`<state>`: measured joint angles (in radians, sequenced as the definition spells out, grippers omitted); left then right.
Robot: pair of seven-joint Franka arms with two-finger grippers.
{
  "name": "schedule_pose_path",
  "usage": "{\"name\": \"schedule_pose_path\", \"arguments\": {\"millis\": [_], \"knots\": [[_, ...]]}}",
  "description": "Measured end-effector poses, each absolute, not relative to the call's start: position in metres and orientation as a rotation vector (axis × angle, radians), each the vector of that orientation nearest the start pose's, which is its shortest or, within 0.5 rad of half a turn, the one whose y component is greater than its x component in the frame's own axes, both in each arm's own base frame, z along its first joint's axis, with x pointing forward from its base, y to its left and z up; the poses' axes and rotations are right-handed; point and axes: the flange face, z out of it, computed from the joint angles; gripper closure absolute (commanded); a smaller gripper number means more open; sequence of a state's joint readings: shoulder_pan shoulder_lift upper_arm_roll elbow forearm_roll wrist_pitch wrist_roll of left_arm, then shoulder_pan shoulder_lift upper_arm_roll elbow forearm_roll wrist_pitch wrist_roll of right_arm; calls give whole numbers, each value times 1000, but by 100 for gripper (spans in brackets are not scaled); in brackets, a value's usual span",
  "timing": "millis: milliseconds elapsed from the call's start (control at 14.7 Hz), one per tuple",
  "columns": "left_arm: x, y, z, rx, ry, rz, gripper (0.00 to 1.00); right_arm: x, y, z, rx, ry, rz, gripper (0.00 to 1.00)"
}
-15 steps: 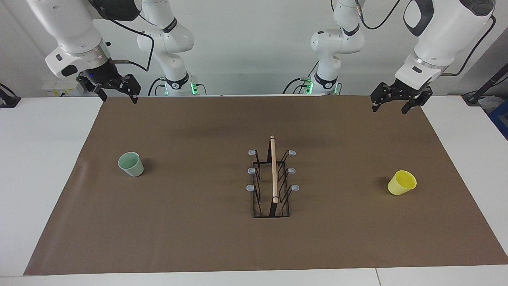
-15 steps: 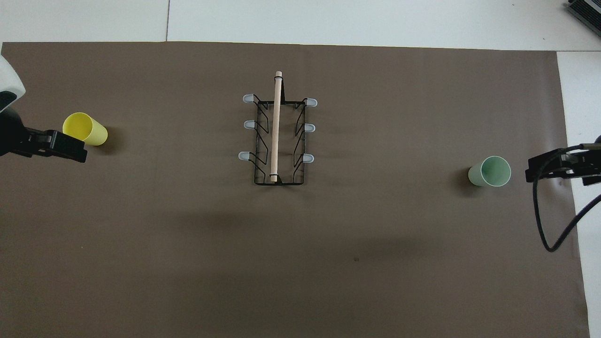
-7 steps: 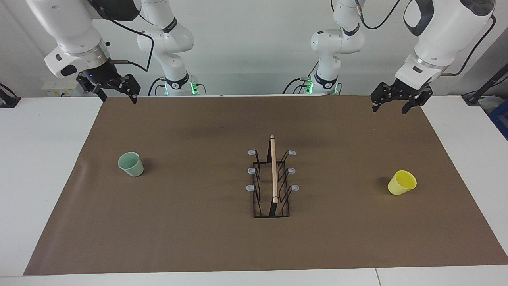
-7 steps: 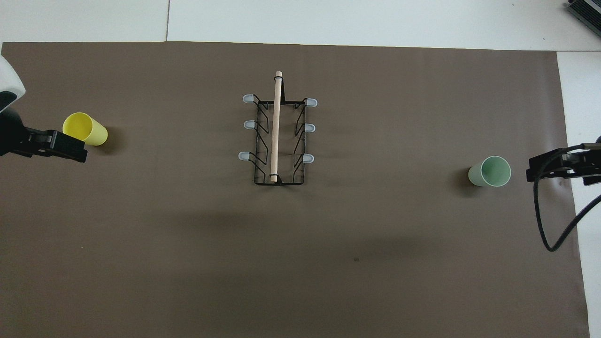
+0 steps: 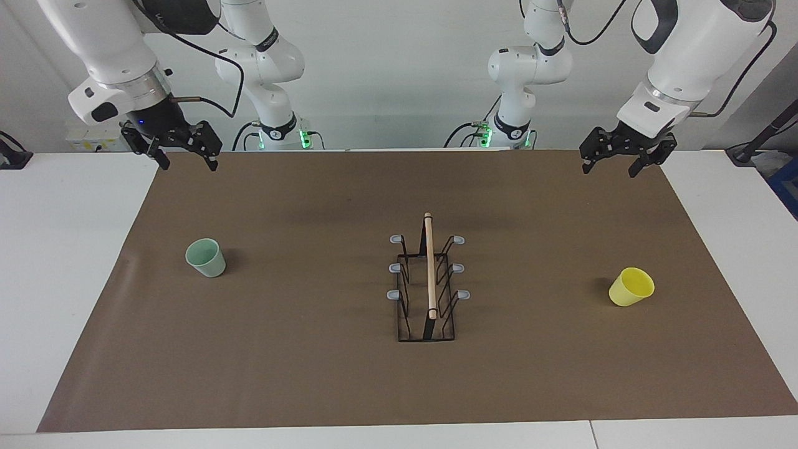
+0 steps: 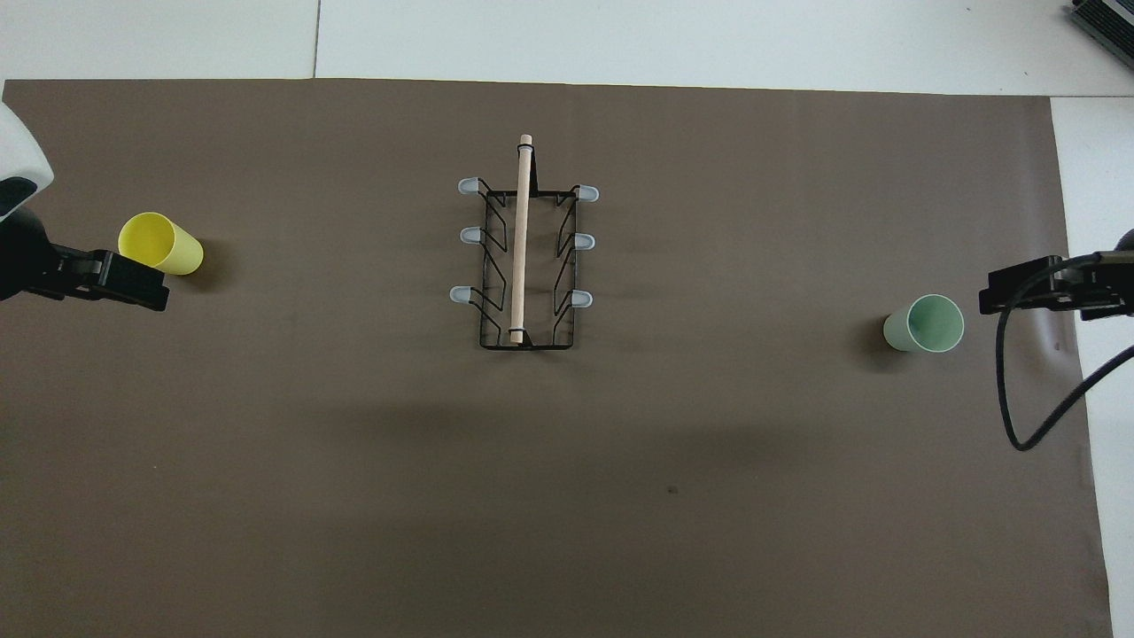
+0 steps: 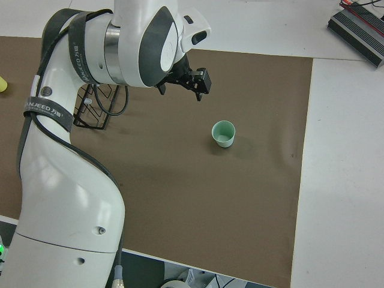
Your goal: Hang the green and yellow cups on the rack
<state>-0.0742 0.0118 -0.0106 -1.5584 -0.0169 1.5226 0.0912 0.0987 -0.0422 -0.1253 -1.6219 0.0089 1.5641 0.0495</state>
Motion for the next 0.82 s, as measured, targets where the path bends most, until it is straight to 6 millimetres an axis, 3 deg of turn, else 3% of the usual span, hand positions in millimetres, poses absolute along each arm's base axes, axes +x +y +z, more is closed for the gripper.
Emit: {"name": "schedule_pose_path", "arguments": {"millis": [272, 408, 611, 815], "knots": [[550, -43, 619, -3147, 262, 80, 0, 542, -15, 619, -3140, 118, 12, 0], [550, -42, 616, -3147, 259, 84, 0, 545, -16, 606, -3141, 120, 14, 0], [554, -35, 610, -3157, 232, 73, 0, 565, -15, 568, -3147, 128, 23, 0], [565, -10, 594, -3201, 144, 70, 0, 599, -23, 513, -3161, 154, 85, 0]]}}
